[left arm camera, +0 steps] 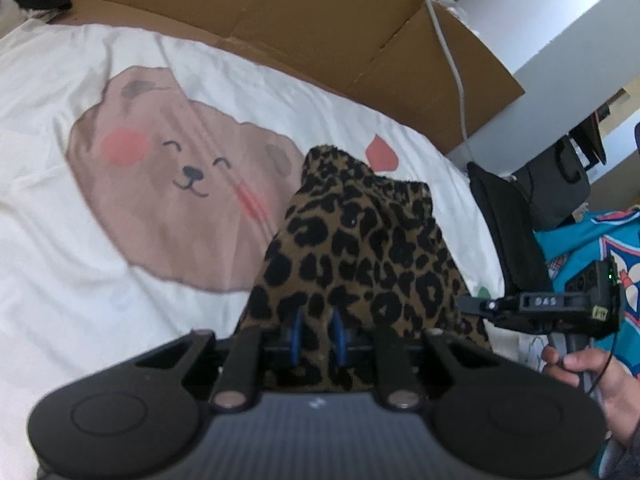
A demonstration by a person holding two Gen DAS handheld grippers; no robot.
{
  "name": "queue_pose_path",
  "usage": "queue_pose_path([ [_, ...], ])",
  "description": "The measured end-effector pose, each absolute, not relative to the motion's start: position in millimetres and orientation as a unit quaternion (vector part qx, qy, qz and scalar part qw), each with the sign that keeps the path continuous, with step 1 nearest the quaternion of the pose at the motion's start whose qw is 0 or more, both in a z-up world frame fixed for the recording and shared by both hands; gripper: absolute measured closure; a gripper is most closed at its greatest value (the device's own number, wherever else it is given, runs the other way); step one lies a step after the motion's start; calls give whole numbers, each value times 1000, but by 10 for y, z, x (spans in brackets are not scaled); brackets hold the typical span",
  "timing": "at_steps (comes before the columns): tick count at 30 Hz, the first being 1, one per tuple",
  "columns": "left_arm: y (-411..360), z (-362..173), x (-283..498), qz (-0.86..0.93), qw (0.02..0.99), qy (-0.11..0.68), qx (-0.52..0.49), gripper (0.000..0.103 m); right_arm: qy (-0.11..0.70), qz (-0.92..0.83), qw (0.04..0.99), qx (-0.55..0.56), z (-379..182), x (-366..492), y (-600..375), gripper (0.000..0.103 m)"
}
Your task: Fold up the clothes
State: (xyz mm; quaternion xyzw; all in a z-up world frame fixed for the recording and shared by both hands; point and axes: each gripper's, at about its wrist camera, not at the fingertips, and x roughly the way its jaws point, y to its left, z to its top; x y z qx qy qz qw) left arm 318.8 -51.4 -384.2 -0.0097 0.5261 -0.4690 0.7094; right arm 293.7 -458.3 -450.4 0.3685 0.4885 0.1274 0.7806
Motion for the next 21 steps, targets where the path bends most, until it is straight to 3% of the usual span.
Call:
queue_pose_path([
  [7, -709, -3900, 3277, -474, 709, 522, 11, 86, 488, 95, 794, 351, -4485, 2912, -4639, 103],
  [9, -761, -3974, 3310, -460, 711, 531, 23, 97, 488, 87, 796, 348, -4474, 2905, -4628, 103],
  [21, -1062, -3836, 3455, -490, 715, 499, 23, 96, 484, 70, 805, 335, -4418, 2836, -4650, 103],
])
